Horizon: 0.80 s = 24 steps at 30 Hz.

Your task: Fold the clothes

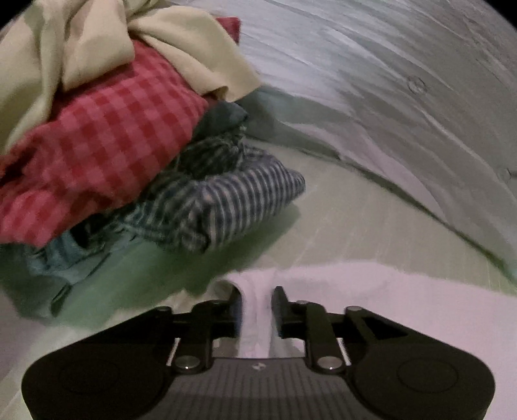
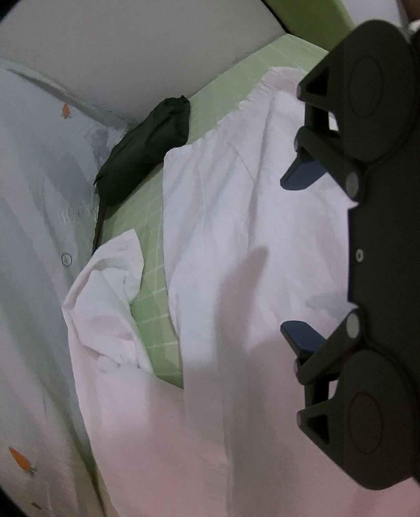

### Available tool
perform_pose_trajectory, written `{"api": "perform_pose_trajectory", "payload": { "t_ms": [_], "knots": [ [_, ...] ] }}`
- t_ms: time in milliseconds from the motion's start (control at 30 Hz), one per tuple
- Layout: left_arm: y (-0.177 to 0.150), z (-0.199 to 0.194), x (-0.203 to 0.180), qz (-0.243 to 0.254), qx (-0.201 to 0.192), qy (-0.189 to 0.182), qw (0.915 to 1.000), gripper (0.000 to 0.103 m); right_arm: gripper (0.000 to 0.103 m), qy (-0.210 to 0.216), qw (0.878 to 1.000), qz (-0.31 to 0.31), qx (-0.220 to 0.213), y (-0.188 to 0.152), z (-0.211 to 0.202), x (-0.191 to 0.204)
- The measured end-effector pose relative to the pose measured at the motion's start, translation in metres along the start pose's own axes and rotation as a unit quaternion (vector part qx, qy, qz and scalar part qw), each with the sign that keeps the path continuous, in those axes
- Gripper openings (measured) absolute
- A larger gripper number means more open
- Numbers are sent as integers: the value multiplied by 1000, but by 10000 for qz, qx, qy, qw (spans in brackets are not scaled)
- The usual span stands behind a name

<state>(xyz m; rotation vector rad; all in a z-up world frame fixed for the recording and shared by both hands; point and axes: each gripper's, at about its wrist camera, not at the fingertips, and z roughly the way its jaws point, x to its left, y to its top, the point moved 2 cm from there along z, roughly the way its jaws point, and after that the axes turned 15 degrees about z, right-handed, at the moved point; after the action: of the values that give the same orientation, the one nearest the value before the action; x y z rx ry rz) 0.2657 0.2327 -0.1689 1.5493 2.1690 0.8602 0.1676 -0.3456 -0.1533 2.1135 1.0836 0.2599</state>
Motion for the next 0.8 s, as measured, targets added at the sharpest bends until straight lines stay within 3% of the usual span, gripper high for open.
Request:
{"api": "perform_pose_trajectory", "payload": {
  "t_ms": [100,267,467,700,800],
  "knots": [
    [-10,-20,-1,74,73,-7,9999,41,89,145,9997,202,28,3,6,-3],
    [-26,-55,2,23,2,94,10000,50,93,479,9981,395,-2,7,12,-8],
    [-52,-108,-18,17,-110,97,9999,54,95,958,9946,402,51,9,19,-22],
    [-91,-150,-84,-29,200,-274,9994,70,100,1180,9926,284,29,26,21,-64],
    [-103,-157,-120,21,339,-517,9981,72,102,1184,9921,413,-78,43,28,-87]
  ]
}}
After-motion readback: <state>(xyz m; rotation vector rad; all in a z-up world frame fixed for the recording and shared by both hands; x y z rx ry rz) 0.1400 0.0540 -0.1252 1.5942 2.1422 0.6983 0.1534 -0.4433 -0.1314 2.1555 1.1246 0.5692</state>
